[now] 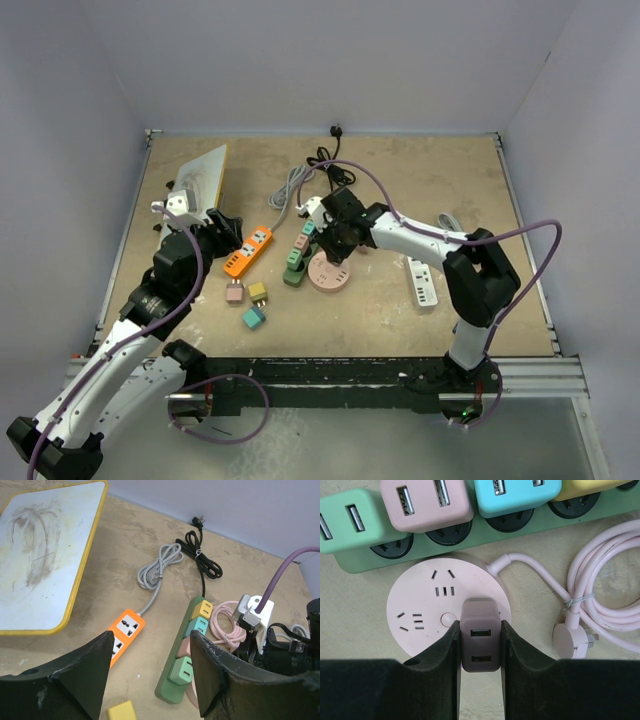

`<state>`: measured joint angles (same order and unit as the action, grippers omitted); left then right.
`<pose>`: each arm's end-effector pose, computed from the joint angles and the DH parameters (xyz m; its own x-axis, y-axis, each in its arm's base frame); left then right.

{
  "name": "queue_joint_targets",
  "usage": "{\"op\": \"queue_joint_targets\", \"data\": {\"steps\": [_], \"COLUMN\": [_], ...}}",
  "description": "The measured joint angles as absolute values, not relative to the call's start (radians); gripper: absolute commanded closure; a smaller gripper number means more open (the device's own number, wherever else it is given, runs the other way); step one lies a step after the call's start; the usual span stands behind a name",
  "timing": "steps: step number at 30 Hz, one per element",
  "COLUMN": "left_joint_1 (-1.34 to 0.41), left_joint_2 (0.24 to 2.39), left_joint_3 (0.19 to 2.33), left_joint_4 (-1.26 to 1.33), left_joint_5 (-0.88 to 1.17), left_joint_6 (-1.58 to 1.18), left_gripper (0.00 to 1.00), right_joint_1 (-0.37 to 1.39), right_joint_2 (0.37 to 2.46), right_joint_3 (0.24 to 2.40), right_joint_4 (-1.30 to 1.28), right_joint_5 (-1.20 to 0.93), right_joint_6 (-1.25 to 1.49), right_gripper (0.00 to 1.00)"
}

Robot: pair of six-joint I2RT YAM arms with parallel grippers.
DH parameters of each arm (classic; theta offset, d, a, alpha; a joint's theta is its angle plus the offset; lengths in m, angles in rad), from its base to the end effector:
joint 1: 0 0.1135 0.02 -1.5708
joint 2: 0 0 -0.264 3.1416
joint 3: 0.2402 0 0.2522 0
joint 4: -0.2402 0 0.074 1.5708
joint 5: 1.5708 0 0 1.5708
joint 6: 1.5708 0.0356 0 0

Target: Insert the plug

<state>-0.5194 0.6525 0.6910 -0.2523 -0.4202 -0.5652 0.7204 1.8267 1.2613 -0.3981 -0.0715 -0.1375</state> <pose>0.1433 -0.0652 0.3206 -0.2129 -0.4415 -0.8716 -0.0082 0.8928 -0.4503 0.2901 0.2581 0.1984 -0.5170 -0.6357 -0.5733 -0.7667 0.6417 -0.0201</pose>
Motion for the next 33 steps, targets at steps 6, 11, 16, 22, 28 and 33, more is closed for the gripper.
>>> {"op": "queue_joint_targets", "data": {"steps": [6,11,16,22,28,33], "left_joint_1": [-0.519,-0.519,-0.519,-0.519,-0.519,-0.519], "left_joint_2": [0.648,0.643,0.642,0.631,0.627,0.619], "left_joint_3": [0.691,0.691,0.691,0.69,0.689,0.688], "left_joint_4": [-0.253,-0.253,-0.253,-0.253,-0.253,-0.253], "left_joint_5": [-0.421,-0.421,-0.42,-0.42,-0.416,-0.413], "left_joint_6": [-0.565,-0.565,-0.566,-0.566,-0.566,-0.567], "left_gripper": [0.41,0.41,0.41,0.41,0.41,0.41], "right_joint_1": [0.73,0.731,0.728,0.738,0.771,0.765], "right_joint_2": [1.813,1.776,1.754,1.725,1.678,1.66], "right_joint_3": [1.258,1.234,1.193,1.129,1.074,1.066], "right_joint_4": [-0.381,-0.352,-0.3,-0.21,-0.201,-0.262], "right_joint_5": [-0.054,-0.056,-0.072,-0.016,0.192,0.324], "right_joint_6": [-0.135,-0.097,-0.022,0.128,0.365,0.538], "right_gripper": [0.97,0.83,0.94,0.97,0.96,0.92]}}
